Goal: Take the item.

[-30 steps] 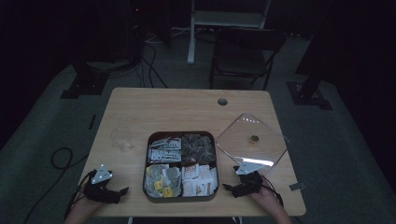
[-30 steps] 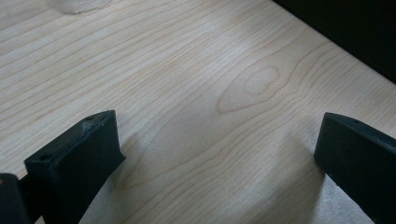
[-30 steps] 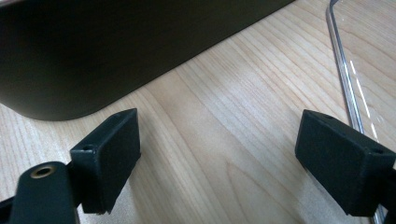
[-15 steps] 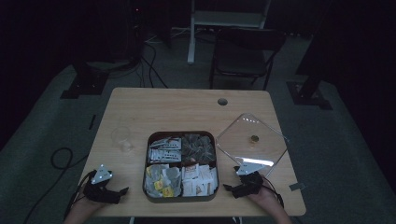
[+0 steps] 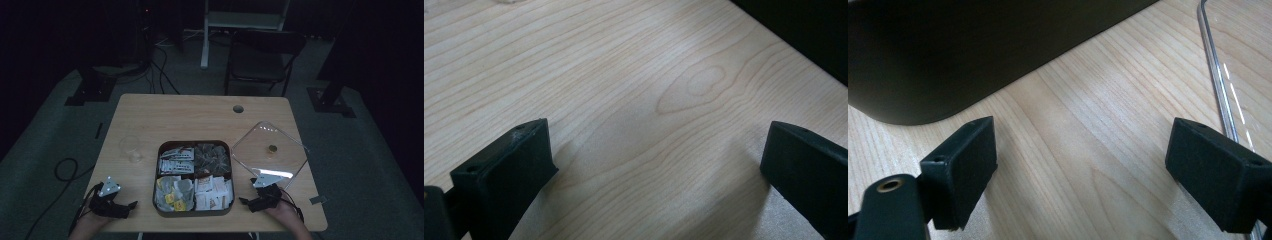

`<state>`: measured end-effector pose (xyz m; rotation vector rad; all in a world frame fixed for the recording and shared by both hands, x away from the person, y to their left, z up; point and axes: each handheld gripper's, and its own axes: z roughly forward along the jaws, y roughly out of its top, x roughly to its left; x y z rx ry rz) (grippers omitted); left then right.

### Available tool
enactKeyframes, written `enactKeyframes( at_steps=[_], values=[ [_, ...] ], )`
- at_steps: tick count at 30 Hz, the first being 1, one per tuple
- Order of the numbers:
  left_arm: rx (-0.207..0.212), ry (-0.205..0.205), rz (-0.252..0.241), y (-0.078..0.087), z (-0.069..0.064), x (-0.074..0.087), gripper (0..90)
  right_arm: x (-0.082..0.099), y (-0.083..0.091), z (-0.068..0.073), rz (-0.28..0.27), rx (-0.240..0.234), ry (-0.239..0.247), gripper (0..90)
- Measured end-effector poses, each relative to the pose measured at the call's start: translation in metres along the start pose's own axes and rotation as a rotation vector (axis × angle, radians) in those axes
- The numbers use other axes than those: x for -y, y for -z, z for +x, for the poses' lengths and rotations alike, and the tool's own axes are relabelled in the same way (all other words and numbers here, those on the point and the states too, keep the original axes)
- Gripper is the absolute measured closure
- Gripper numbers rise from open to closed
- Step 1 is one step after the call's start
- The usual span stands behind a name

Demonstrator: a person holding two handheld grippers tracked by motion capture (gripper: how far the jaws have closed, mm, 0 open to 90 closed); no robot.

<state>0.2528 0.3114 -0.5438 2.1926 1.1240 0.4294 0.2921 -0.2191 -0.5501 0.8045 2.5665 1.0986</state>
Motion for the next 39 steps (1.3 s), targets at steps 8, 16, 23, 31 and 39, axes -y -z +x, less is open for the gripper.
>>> enactKeyframes(
  at_steps=[8,16,23,31,39],
  values=[
    [0.024,0.008,-0.038,0.012,-0.001,-0.009,1.1,0.0,0.0,0.0,0.0,0.0,-0.001,12.5],
    [0.03,-0.014,-0.08,0.02,-0.007,-0.026,1.1,0.0,0.0,0.0,0.0,0.0,0.0,12.5],
    [0.066,-0.038,-0.124,0.029,-0.016,-0.043,1.1,0.0,0.0,0.0,0.0,0.0,0.0,12.5],
    [0.117,-0.071,-0.167,0.034,-0.03,-0.062,1.0,0.0,0.0,0.0,0.0,0.0,0.0,12.6],
    [0.155,-0.118,-0.163,0.031,-0.049,-0.077,1.1,0.0,0.0,0.0,0.0,0.0,0.0,12.6]
  ],
)
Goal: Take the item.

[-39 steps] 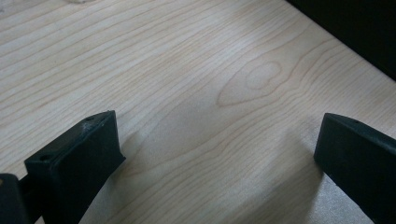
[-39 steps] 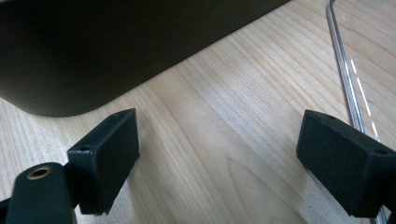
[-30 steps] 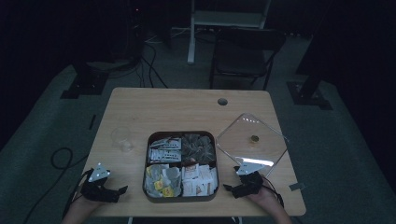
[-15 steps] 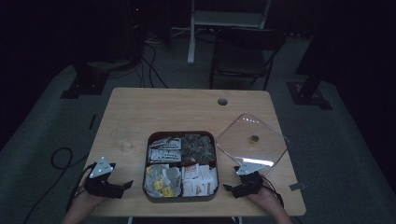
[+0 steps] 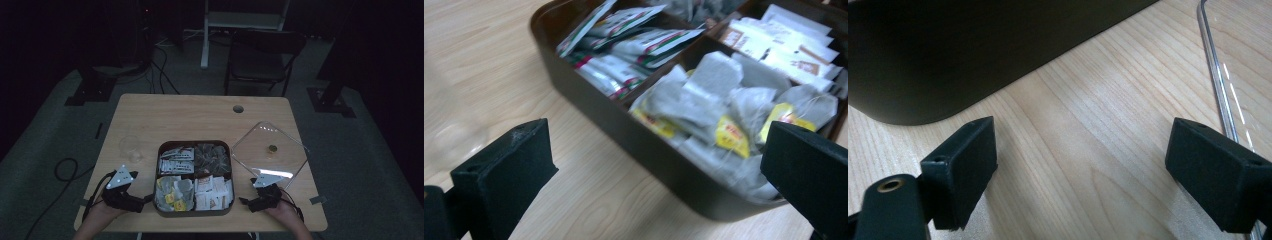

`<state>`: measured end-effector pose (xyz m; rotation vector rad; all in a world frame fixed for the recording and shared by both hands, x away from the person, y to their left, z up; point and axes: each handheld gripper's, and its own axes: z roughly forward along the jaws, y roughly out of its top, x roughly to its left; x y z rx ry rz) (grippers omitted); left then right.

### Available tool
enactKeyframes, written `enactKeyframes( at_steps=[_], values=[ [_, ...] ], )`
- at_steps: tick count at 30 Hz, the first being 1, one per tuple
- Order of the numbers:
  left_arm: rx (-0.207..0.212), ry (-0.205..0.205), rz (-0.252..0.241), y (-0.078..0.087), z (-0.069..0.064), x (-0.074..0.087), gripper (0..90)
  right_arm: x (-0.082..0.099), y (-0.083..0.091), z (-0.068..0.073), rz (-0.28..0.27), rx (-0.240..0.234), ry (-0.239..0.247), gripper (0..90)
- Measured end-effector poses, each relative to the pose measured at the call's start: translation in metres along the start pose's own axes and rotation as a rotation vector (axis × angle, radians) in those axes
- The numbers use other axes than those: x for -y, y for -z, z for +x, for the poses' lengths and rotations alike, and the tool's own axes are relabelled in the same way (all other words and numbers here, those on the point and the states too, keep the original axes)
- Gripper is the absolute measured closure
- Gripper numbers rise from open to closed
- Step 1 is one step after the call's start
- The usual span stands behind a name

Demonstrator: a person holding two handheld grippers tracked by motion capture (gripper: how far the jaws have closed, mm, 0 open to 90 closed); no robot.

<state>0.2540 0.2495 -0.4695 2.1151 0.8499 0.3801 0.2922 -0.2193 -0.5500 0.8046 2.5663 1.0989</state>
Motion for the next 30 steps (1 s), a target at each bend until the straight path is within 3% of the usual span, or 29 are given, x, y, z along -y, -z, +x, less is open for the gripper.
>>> enactKeyframes(
  at_steps=[16,17,24,28,30],
  values=[
    [0.054,-0.064,0.023,-0.025,-0.019,-0.013,5.9,0.0,0.0,0.0,0.0,0.001,-0.001,12.7],
    [0.065,-0.063,0.016,-0.025,-0.019,-0.013,13.5,0.0,0.0,0.0,0.0,0.001,-0.001,12.9],
    [0.079,-0.066,0.03,-0.034,-0.022,-0.014,20.7,0.0,0.0,0.0,-0.002,0.001,-0.003,13.3],
    [0.08,-0.073,0.013,-0.036,-0.024,-0.016,35.2,0.0,0.0,0.0,-0.002,0.001,-0.002,13.3],
    [0.075,-0.07,0.024,-0.038,-0.024,-0.017,36.2,0.0,0.0,0.0,-0.002,0.001,-0.003,13.3]
  ],
)
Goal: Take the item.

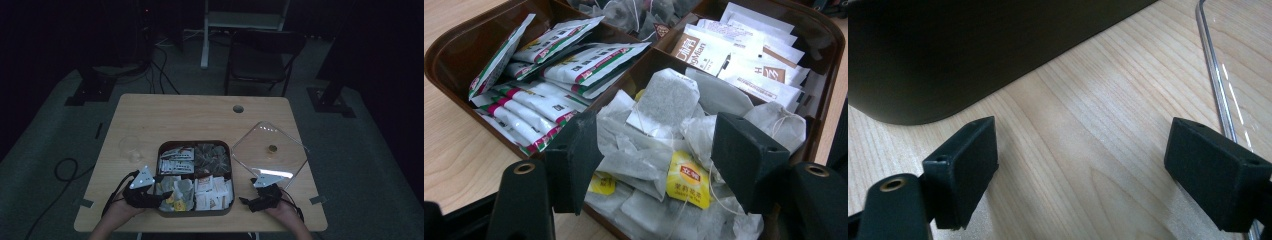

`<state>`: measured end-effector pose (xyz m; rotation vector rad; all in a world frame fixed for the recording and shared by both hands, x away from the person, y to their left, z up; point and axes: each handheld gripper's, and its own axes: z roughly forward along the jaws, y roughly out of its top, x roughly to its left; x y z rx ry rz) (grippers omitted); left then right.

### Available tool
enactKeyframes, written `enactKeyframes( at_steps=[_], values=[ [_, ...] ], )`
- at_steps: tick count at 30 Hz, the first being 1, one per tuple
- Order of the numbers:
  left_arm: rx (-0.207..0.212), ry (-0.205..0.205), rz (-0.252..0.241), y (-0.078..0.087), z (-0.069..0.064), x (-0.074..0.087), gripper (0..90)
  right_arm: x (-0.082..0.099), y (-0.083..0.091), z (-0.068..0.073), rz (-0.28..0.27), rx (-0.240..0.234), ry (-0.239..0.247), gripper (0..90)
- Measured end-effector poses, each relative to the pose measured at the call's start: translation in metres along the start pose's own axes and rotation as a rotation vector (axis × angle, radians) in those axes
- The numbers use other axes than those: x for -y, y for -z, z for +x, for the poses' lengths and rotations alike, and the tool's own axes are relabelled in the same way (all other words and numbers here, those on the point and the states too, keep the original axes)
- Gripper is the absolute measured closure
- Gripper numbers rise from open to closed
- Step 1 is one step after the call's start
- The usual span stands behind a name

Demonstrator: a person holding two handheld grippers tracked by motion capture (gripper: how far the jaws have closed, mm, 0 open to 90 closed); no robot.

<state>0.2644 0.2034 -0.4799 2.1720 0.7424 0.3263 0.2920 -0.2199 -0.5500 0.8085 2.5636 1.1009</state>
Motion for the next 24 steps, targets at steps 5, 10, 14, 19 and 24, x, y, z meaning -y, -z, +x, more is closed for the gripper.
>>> enactKeyframes(
  at_steps=[5,10,14,19,24],
  values=[
    [-0.023,0.002,0.047,-0.006,0.001,0.0,36.2,0.0,0.0,0.0,0.0,0.0,0.0,13.3],
    [-0.033,-0.012,0.096,-0.014,-0.001,0.001,36.2,0.0,0.0,0.0,0.0,0.0,0.001,13.3],
    [-0.057,-0.02,0.131,-0.017,-0.002,0.0,38.2,0.0,0.0,0.0,-0.001,0.0,0.001,13.3],
    [-0.085,-0.025,0.155,-0.02,-0.003,0.0,48.2,0.0,0.0,0.0,-0.001,0.0,0.001,13.3],
    [-0.094,-0.044,0.17,-0.023,-0.004,0.0,58.1,0.0,0.0,0.0,-0.001,0.0,0.001,13.4]
  ],
)
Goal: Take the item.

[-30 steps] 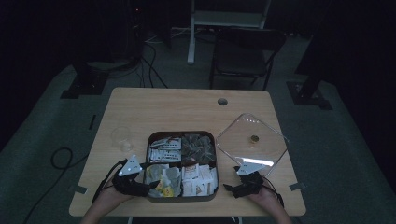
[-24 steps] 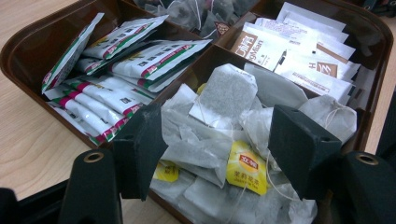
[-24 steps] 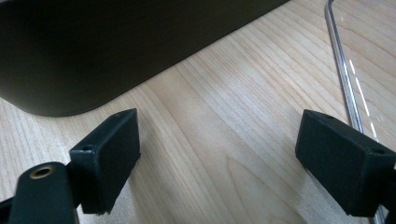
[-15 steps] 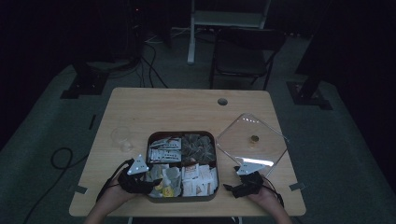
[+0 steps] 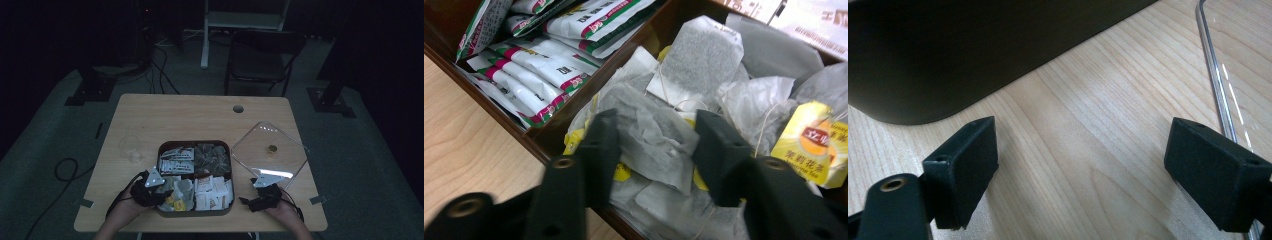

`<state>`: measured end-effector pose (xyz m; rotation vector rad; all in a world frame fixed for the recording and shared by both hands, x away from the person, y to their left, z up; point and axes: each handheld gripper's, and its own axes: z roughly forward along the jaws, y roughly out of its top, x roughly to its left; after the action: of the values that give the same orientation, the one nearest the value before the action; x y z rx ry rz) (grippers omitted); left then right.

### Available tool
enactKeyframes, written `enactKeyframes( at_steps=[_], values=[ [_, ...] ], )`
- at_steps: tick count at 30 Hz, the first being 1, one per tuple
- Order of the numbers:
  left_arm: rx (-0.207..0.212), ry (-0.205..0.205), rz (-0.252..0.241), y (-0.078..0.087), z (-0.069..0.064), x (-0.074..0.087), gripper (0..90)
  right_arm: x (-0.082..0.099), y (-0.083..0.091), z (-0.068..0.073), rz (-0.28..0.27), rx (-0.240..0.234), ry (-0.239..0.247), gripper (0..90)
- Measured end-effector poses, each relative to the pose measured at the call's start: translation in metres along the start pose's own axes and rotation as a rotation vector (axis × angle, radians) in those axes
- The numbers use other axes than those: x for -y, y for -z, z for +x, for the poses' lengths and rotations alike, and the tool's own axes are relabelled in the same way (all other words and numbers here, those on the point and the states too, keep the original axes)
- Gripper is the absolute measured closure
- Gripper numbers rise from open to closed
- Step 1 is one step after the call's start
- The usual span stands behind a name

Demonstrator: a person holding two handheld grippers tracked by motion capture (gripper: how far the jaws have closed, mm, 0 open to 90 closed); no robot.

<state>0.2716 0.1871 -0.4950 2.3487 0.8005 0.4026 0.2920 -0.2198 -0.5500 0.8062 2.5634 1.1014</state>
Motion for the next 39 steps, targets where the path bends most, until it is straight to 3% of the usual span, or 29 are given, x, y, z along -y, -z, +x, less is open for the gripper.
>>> enactKeyframes(
  at_steps=[2,6,13,18,25,33,39],
  values=[
    [-0.007,0.006,-0.004,0.0,0.001,0.0,69.1,0.0,0.0,0.0,0.0,0.0,0.0,13.3],
    [0.008,0.03,-0.029,0.002,0.005,0.001,77.4,0.0,0.0,0.0,0.0,0.0,0.0,13.4],
    [0.063,0.037,-0.119,0.021,0.004,-0.009,79.5,0.0,0.0,0.0,0.0,0.0,0.0,13.3],
    [0.073,0.024,-0.143,0.031,0.001,-0.014,79.6,0.0,0.0,0.0,0.0,0.0,0.0,13.3],
    [0.046,-0.001,-0.167,0.043,0.001,-0.022,80.2,0.0,0.0,0.0,0.0,0.0,0.0,13.4],
    [0.02,-0.001,-0.207,0.058,0.01,-0.027,80.3,0.0,0.0,0.0,-0.001,0.0,0.002,13.4],
    [-0.025,0.006,-0.239,0.068,0.022,-0.029,80.4,0.0,0.0,0.0,-0.001,0.0,0.0,13.4]
  ],
)
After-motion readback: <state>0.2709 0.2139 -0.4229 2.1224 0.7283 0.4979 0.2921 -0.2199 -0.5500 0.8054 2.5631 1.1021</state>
